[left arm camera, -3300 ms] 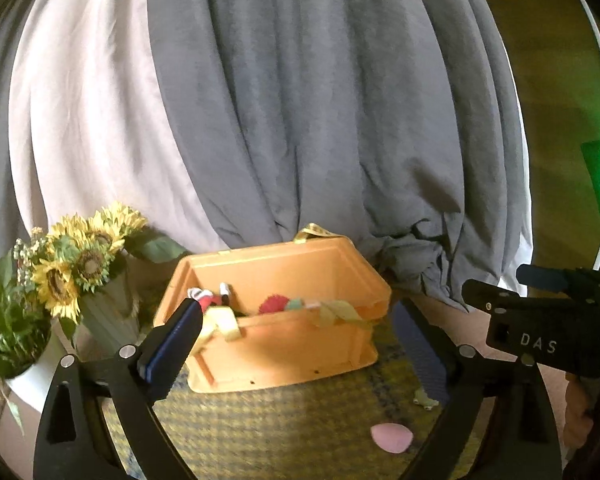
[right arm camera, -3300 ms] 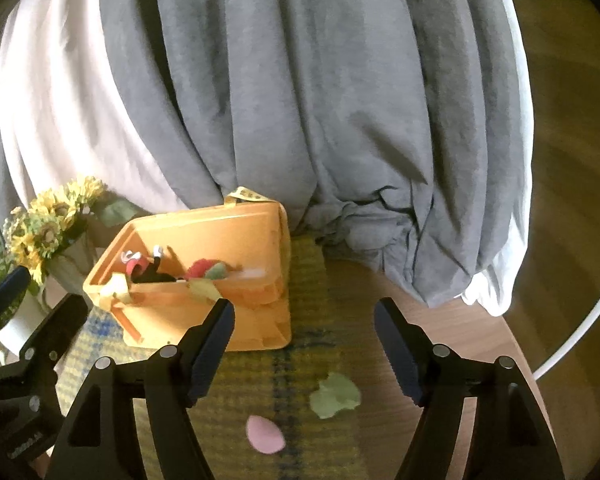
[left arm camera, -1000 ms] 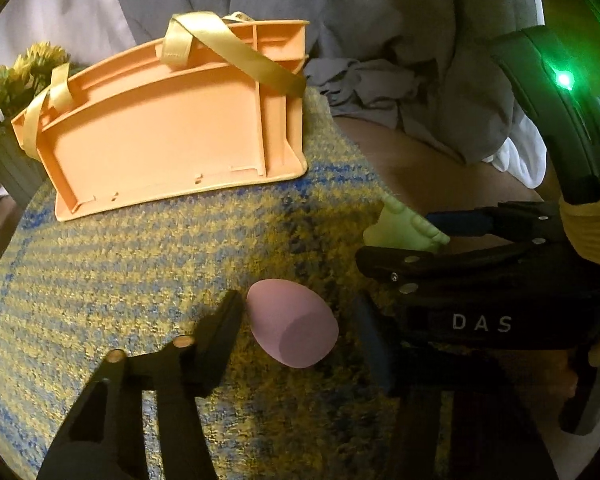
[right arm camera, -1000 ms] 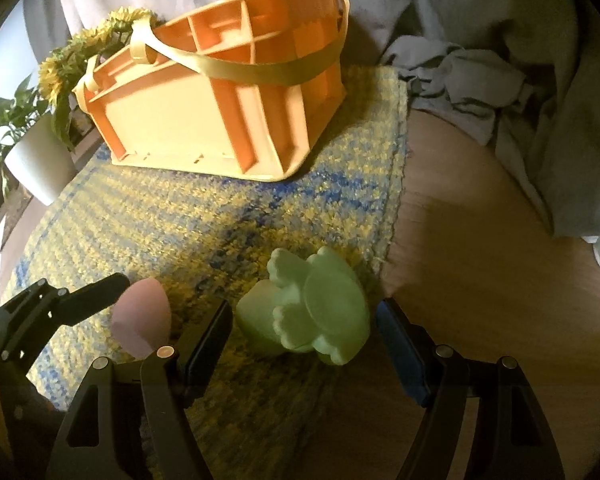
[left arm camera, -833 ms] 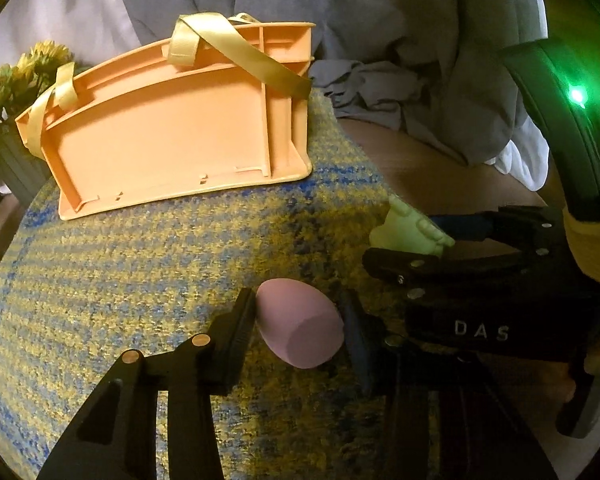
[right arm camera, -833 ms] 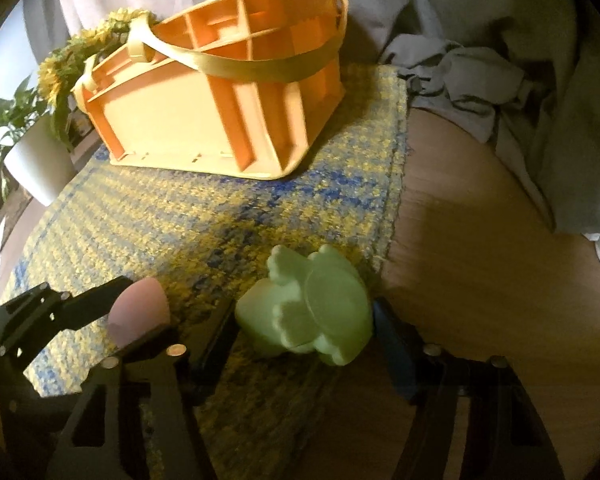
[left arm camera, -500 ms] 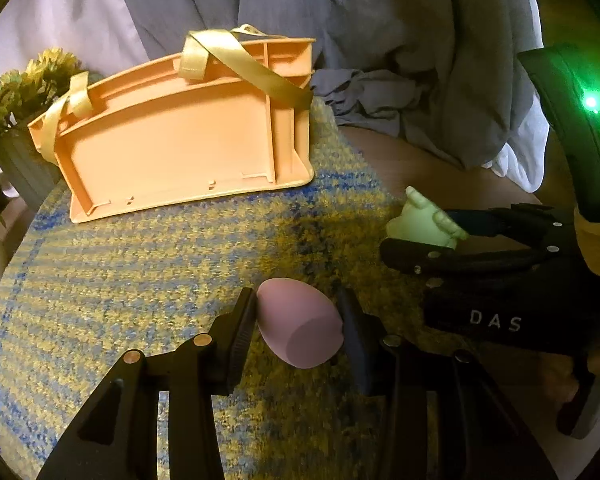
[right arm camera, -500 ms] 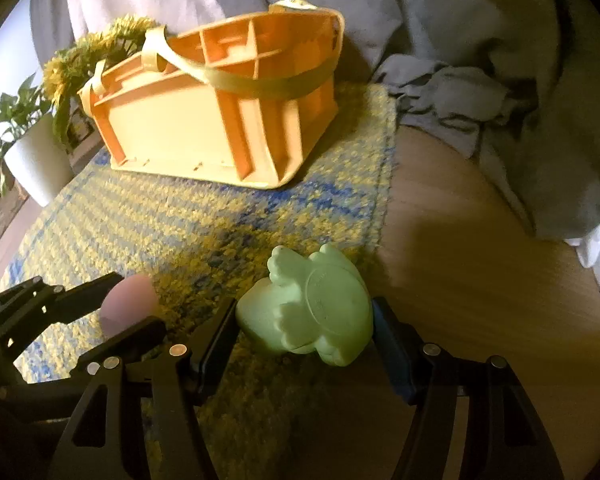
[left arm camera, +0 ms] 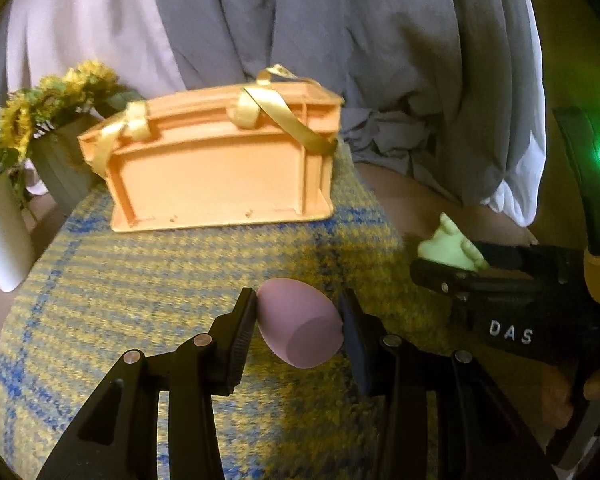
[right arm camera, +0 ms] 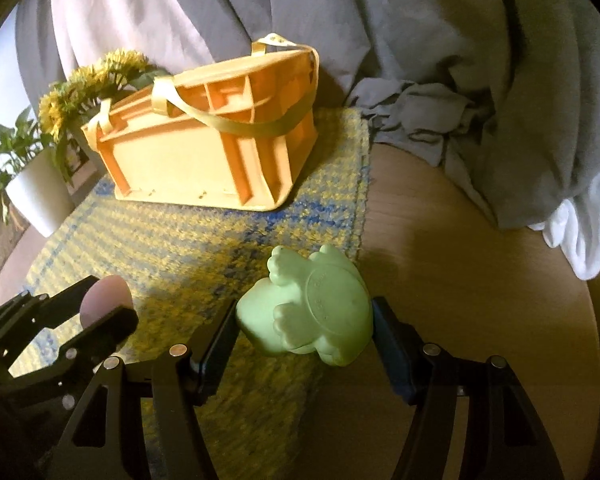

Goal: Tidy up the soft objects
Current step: 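Lift the pink sponge and green frog and carry both over the crate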

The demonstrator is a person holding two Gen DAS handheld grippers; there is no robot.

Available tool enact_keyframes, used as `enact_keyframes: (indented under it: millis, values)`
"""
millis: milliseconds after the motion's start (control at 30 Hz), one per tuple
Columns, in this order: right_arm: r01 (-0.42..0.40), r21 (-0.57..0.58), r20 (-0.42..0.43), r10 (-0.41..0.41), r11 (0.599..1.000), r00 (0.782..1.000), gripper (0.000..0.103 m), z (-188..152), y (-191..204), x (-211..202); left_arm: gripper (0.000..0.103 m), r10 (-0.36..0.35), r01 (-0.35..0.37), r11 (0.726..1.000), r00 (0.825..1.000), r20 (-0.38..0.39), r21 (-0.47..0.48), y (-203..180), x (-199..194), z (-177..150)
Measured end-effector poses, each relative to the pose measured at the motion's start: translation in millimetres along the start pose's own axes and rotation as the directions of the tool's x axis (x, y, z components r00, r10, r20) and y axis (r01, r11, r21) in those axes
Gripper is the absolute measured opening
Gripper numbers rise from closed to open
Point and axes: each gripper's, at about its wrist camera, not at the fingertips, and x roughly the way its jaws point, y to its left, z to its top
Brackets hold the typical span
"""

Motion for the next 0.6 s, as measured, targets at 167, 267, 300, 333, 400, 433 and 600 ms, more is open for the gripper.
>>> enact_keyframes:
  millis: [167, 267, 300, 333, 400, 433, 600]
  values:
    - [-0.005, 0.012, 0.015, 0.005, 1.0, 1.0, 0.066, -3.2, 10.5, -15.0, 0.041, 0.013, -0.014, 1.0, 0.999, 0.046, 0.008, 6.0, -18.5, 2.9]
    - [0.006, 0.021, 0.033, -0.007, 1.0, 0.999, 0.066, -4.3, 17.7, -25.4, 0.041, 0.01, -0.011, 1.0, 0.998, 0.066, 0.012, 11.0, -29.0, 5.5]
    - [0.009, 0.024, 0.04, -0.01, 1.0, 0.999, 0.066, -4.5, 20.4, -28.9, 0.041, 0.009, -0.01, 1.0, 0.997, 0.072, 0.012, 12.9, -31.3, 6.0]
    - [0.012, 0.028, 0.046, -0.013, 1.0, 0.999, 0.066, -4.4, 23.3, -32.3, 0.041, 0.008, -0.009, 1.0, 0.997, 0.078, 0.01, 15.5, -34.4, 6.8]
    - [0.011, 0.039, 0.057, -0.013, 0.999, 0.998, 0.066, -4.0, 28.7, -37.9, 0.041, 0.007, -0.008, 1.0, 0.996, 0.09, 0.009, 21.3, -40.2, 9.0]
    - [0.011, 0.043, 0.06, -0.014, 0.999, 0.998, 0.066, -3.8, 31.9, -39.8, 0.041, 0.007, -0.008, 1.0, 0.995, 0.095, 0.01, 24.1, -43.2, 9.9]
    - [0.01, 0.064, 0.064, -0.014, 0.998, 0.998, 0.066, -3.2, 48.8, -46.0, 0.041, 0.006, -0.008, 1.0, 0.993, 0.12, 0.015, 38.4, -57.3, 14.6]
